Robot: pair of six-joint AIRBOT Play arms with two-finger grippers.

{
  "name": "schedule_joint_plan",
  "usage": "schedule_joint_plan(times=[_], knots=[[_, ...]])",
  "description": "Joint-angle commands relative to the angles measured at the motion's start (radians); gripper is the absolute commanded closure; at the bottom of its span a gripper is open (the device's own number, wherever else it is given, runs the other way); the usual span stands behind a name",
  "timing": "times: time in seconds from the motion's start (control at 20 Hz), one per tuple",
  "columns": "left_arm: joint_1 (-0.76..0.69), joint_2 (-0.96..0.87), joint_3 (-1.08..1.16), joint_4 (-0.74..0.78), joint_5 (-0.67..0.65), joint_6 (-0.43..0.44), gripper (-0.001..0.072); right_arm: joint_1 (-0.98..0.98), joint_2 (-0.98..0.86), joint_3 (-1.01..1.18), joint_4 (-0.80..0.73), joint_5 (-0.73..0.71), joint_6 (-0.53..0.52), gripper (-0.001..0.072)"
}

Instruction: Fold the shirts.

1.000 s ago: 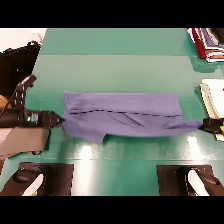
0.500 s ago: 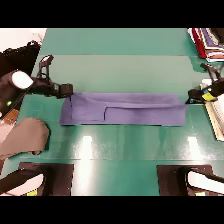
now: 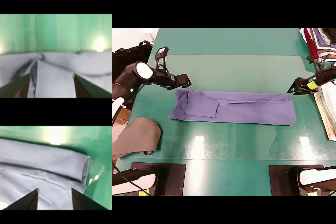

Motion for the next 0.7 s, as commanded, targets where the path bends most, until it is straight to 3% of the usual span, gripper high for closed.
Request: schedule_joint_plan(times=[0.0, 0.05, 0.1, 0.15, 0.2, 0.25, 0.35, 0.55, 0.65], knots=[[-0.001, 0.005, 0.074, 0.027, -0.200, 0.034, 0.0214, -0.087, 0.034, -0.060, 0.065, 0.026, -0.053, 0.0241], [0.000, 0.005, 0.077, 0.011, -0.235, 0.054, 0.0482, -0.117, 0.059, -0.115, 0.065, 0.009, -0.060, 0.0241], [-0.001, 0.004, 0.077, -0.008, -0.258, 0.078, 0.0684, -0.146, 0.081, -0.170, 0.066, 0.000, -0.080, 0.0240], [0.000, 0.003, 0.077, -0.029, -0.269, 0.093, 0.0681, -0.173, 0.099, -0.229, 0.066, -0.004, -0.106, 0.0228], [0.000, 0.003, 0.077, -0.047, -0.267, 0.093, 0.0681, -0.197, 0.107, -0.277, 0.065, -0.005, -0.117, 0.0143], [0.000, 0.002, 0.077, -0.076, -0.260, 0.093, 0.0681, -0.219, 0.105, -0.318, 0.066, -0.005, -0.126, 0.0104], [-0.001, 0.000, 0.077, -0.134, -0.233, 0.093, 0.0681, -0.244, 0.089, -0.397, 0.092, -0.025, -0.163, 0.0105], [-0.001, -0.001, 0.059, -0.215, -0.192, 0.092, 0.0681, -0.224, 0.024, -0.490, 0.292, -0.076, -0.232, 0.0116], [-0.013, -0.003, 0.038, -0.215, -0.188, 0.092, 0.0682, -0.176, -0.002, -0.487, 0.319, -0.111, -0.236, 0.0155]])
